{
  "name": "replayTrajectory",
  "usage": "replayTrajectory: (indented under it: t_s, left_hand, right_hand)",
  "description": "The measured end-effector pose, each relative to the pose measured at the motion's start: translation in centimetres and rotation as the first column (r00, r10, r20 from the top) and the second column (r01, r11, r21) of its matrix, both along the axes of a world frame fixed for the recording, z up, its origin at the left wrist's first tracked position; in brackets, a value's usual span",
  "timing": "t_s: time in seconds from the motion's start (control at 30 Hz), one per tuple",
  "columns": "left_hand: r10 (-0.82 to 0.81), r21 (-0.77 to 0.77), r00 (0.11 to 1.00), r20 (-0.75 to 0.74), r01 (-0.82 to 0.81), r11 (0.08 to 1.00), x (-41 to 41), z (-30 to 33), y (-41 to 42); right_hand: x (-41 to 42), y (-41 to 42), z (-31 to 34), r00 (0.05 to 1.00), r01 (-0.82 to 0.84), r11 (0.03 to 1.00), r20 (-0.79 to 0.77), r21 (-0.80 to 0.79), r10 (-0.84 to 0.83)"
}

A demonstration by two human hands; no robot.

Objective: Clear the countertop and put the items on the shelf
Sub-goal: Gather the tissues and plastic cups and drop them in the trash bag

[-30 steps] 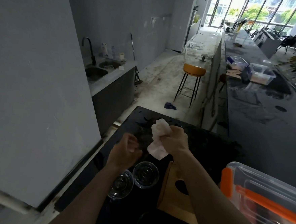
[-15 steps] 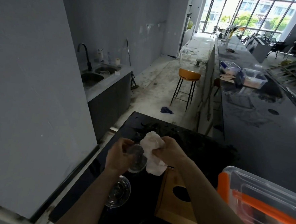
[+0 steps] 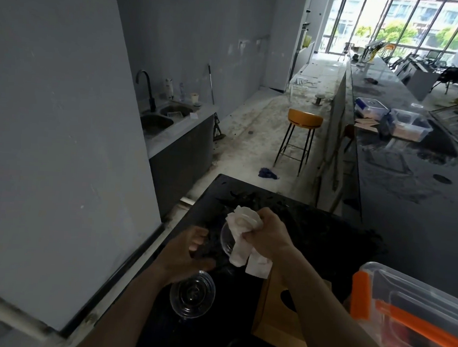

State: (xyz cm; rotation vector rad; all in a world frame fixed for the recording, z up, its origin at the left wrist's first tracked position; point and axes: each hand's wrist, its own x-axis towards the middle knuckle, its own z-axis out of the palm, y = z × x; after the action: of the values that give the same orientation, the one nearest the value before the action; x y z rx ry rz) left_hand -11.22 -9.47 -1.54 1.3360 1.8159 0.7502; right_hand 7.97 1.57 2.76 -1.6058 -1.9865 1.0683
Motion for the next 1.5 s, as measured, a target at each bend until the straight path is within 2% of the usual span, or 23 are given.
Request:
replayTrajectory:
  t_s: [0.07, 0.13, 0.2, 0.27, 0.37, 0.43, 0.5, 0.57, 0.67, 0.73, 0.8, 0.87, 0.93, 1.0, 1.07, 1.13, 1.2, 1.23, 1.3, 1.37, 1.43, 1.5]
  left_hand:
    - [-0.232, -0.176, 0.926, -0.300, 0.185, 0.967, -0.6, -0.8, -1.3]
    - [-0.362, -0.276, 0.791, -0.493, 0.252, 0.928, -0.5, -1.3, -2.2]
    - [-0.385, -0.292, 0.725, -0.571, 0.259, 0.921, -0.2, -1.7, -2.4]
    - [-0.354, -0.273, 0.741, -0.570, 0.236, 0.933, 0.0, -1.6, -2.3]
    - [-0.101, -0.084, 0.898, -0.428, 0.072, 0.994, 0.1, -0.8, -1.8]
    - [0.144, 0.053, 0.965, -0.219, -0.135, 0.989, -0.1, -0.2, -1.5]
    - [0.298, 0.124, 0.955, -0.008, -0.295, 0.947, -0.4, 0.3, -1.1]
    - [0.373, 0.143, 0.921, 0.109, -0.386, 0.911, -0.4, 0.8, -0.4]
    - [0.528, 0.207, 0.845, 0.085, -0.534, 0.820, -0.1, 1.8, 0.2]
    - [0.530, 0.208, 0.839, 0.122, -0.544, 0.813, 0.5, 2.7, 0.3]
    - [0.373, 0.150, 0.890, 0.261, -0.420, 0.895, 2.0, 3.8, 0.2]
    - [0.263, 0.106, 0.898, 0.354, -0.318, 0.942, 3.6, 4.2, 0.3]
    - [0.258, 0.069, 0.837, 0.483, -0.330, 0.942, 5.0, 4.2, 0.2]
    - [0.264, 0.025, 0.736, 0.623, -0.357, 0.934, 5.7, 3.6, 0.3]
    - [0.248, 0.043, 0.723, 0.645, -0.358, 0.933, 6.0, 3.2, 0.5]
    - [0.222, 0.063, 0.837, 0.501, -0.290, 0.955, 5.9, 2.1, 0.4]
    - [0.102, 0.036, 0.976, 0.190, -0.111, 0.993, 5.9, 0.7, -0.3]
    - [-0.019, -0.018, 1.000, 0.022, 0.020, 1.000, 6.1, 0.2, -0.8]
    - [-0.320, -0.176, 0.931, -0.175, 0.290, 0.941, 7.1, 0.1, -1.9]
    - [-0.555, -0.340, 0.769, -0.317, 0.454, 0.823, 8.9, 0.4, -2.4]
    - [-0.657, -0.452, 0.615, -0.436, 0.482, 0.750, 10.1, 0.2, -2.8]
    - [-0.678, -0.473, 0.534, -0.505, 0.486, 0.735, 10.6, -0.6, -3.2]
  right_hand:
    - [-0.1, 0.0, -0.1, 1.000, 0.009, 1.000, -0.026, -0.021, -0.009]
    - [-0.3, -0.2, -0.1, 0.999, 0.003, 1.000, -0.043, -0.025, -0.004]
    - [-0.6, -0.5, -0.2, 0.999, -0.029, 0.999, -0.041, -0.028, 0.027]
    - [-0.9, -0.9, -0.3, 0.996, -0.093, 0.995, 0.014, -0.020, 0.094]
    - [-0.9, -1.1, -0.4, 0.974, -0.217, 0.976, 0.063, -0.002, 0.217]
    - [-0.7, -1.3, -0.4, 0.955, -0.291, 0.957, 0.063, 0.021, 0.289]
    - [-0.7, -1.5, -0.4, 0.941, -0.338, 0.940, 0.049, 0.037, 0.336]
    - [-0.7, -1.7, -0.1, 0.937, -0.350, 0.936, 0.029, 0.045, 0.349]
    - [-0.5, -1.8, 0.3, 0.931, -0.364, 0.929, -0.014, 0.067, 0.366]
    - [-0.2, -1.9, 0.5, 0.925, -0.377, 0.922, -0.016, 0.090, 0.380]
    - [0.1, -1.9, 0.5, 0.932, -0.358, 0.928, -0.020, 0.106, 0.362]
    - [0.3, -2.0, 0.5, 0.942, -0.328, 0.937, -0.027, 0.119, 0.334]
    - [0.5, -2.2, 0.6, 0.950, -0.302, 0.945, -0.039, 0.126, 0.309]
    - [0.9, -2.3, 0.7, 0.962, -0.260, 0.955, -0.053, 0.142, 0.269]
    - [1.5, -2.1, 1.0, 0.974, -0.198, 0.963, -0.076, 0.185, 0.215]
    - [2.4, -1.6, 1.1, 0.986, -0.112, 0.969, -0.093, 0.220, 0.135]
    - [3.2, -1.1, 1.3, 0.996, -0.033, 0.973, -0.075, 0.227, 0.051]
    - [3.6, -0.9, 1.3, 0.998, -0.004, 0.976, -0.065, 0.219, 0.019]
    - [4.0, -0.6, 1.3, 0.999, 0.030, 0.981, -0.046, 0.193, -0.021]
    - [4.0, -0.8, 1.2, 1.000, 0.028, 0.983, -0.013, 0.181, -0.026]
    - [3.9, -1.1, 1.0, 1.000, 0.006, 0.983, 0.004, 0.184, -0.007]
    - [3.8, -1.3, 0.7, 1.000, -0.008, 0.981, 0.006, 0.195, 0.007]
